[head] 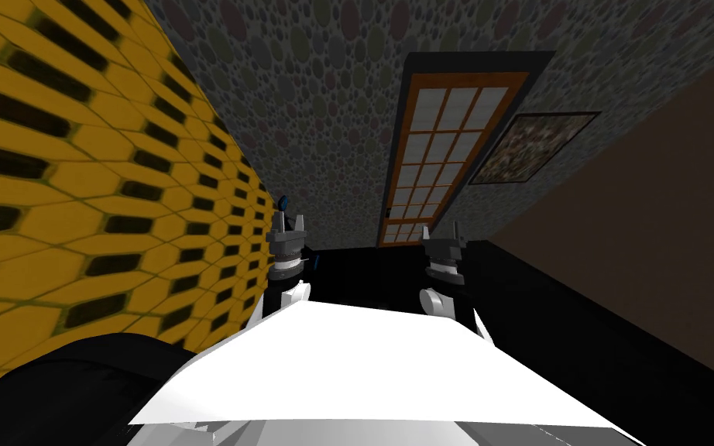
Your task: Pull the door open
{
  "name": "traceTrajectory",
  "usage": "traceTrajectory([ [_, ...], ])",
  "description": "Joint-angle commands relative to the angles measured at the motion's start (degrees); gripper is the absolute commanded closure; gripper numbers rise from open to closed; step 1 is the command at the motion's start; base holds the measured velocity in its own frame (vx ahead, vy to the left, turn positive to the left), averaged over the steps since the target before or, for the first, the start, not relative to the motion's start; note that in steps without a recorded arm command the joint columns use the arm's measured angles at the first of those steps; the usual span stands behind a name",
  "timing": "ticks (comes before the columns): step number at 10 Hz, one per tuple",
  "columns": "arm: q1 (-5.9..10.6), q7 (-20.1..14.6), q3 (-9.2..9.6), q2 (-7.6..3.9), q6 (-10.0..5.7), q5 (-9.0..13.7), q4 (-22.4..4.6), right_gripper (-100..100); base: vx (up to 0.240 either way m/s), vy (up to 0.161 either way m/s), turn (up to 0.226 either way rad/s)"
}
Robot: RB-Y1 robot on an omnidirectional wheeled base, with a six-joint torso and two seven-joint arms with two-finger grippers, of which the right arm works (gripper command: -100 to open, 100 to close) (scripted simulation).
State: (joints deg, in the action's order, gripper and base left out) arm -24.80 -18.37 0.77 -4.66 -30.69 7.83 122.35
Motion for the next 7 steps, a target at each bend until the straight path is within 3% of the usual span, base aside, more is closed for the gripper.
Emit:
traceTrajectory([
  [1, 0.35, -1.75, 0.81, -0.45, -0.94, 1.12, -2.18, -100, 0.112, -0.029, 0.092],
  [7, 1.76, -7.86, 3.18, -2.4, -3.44, 5.53, -9.46, -100, 0.11, -0.036, 0.074],
])
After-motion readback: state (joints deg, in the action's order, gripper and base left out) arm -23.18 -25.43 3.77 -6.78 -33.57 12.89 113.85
